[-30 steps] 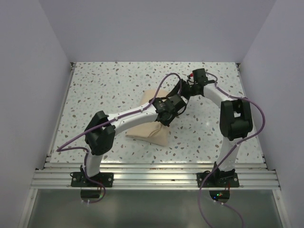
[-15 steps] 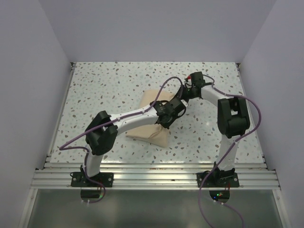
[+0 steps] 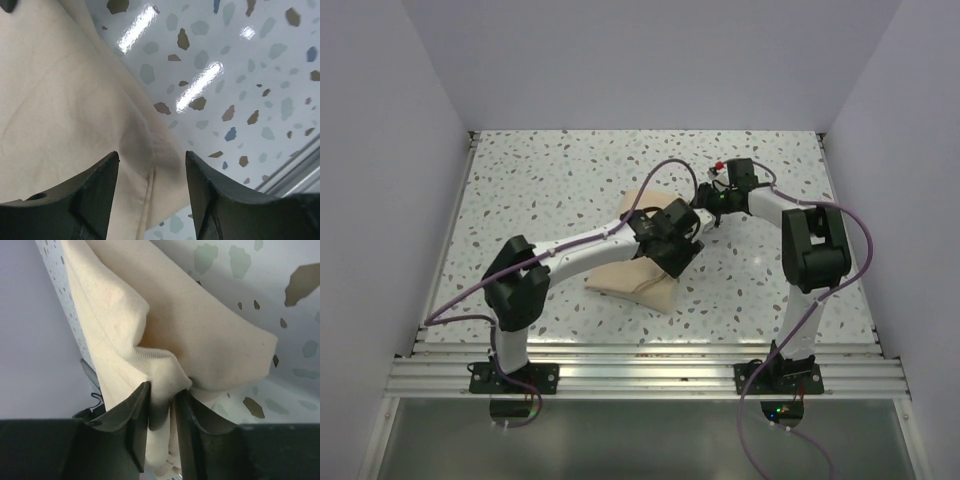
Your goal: Prepare the surgical pack
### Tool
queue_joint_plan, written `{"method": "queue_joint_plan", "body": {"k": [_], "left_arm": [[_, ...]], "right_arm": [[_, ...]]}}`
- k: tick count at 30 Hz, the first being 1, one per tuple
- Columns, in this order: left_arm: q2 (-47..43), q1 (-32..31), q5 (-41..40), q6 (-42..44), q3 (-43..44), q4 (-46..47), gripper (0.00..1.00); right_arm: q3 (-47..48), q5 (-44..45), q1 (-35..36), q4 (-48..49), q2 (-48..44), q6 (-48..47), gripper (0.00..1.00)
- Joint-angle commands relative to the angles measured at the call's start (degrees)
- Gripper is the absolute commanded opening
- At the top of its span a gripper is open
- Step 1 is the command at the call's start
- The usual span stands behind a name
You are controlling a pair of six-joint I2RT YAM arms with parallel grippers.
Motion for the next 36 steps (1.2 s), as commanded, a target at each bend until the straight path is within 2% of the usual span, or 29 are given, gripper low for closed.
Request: {"method": "queue_joint_plan", "body": {"k": [1, 3, 6, 8, 13, 15, 16, 17, 21, 24, 32, 36], "left_arm": [[-8.5, 4.5, 8.4, -3.2, 0.9, 3.0, 0.60], [-10.0, 6.7, 11.9, -4.2, 1.2, 4.6, 0.59], [-10.0, 7.9, 13.7, -4.3, 1.6, 6.3, 0.57], [-9.0, 8.9, 15.4, -4.6, 2.2, 7.0, 0.53], [-5.5, 9.5, 19.7, -5.7, 2.3, 9.6, 0.44], [-3.6, 9.6, 22.3, -6.1, 1.8, 11.4, 0.40], [-3.0, 9.6, 22.9, -6.4, 1.3, 11.9, 0.39], [-2.0, 9.6, 24.0, -6.4, 0.8, 13.0, 0.38], [0.3, 9.5, 25.0, -6.7, -2.7, 15.9, 0.35], [2.6, 9.6, 25.7, -6.5, -4.9, 16.5, 0.31], [3.0, 9.5, 22.8, -5.7, -12.2, 16.5, 0.30], [6.2, 9.8, 17.6, -3.6, -10.3, 12.6, 0.29]], "right_arm": [[1.2, 3.0, -0.9, -7.3, -4.8, -3.6, 0.32], [1.8, 3.1, -1.1, -11.3, -7.3, -3.6, 0.43], [2.6, 3.6, -1.3, -15.3, -9.8, -3.7, 0.48], [4.3, 4.4, -1.4, -17.0, -10.7, -4.3, 0.56], [10.6, 5.8, -1.3, -20.8, -9.7, -6.0, 0.58], [12.7, 3.0, -1.4, -18.0, -8.3, -5.3, 0.52], [13.1, 1.7, -1.4, -16.5, -6.5, -3.6, 0.45], [13.3, 0.5, -1.4, -15.0, -5.7, -2.7, 0.29], [13.0, -1.9, -1.3, -10.2, -0.8, -0.9, 0.10], [10.8, -1.5, -1.4, -9.5, 1.6, -1.5, 0.05], [1.2, 0.9, -3.3, -4.6, 2.2, -3.0, 0.03], [1.3, 1.0, -3.4, -3.0, 4.0, -2.5, 0.03]]}}
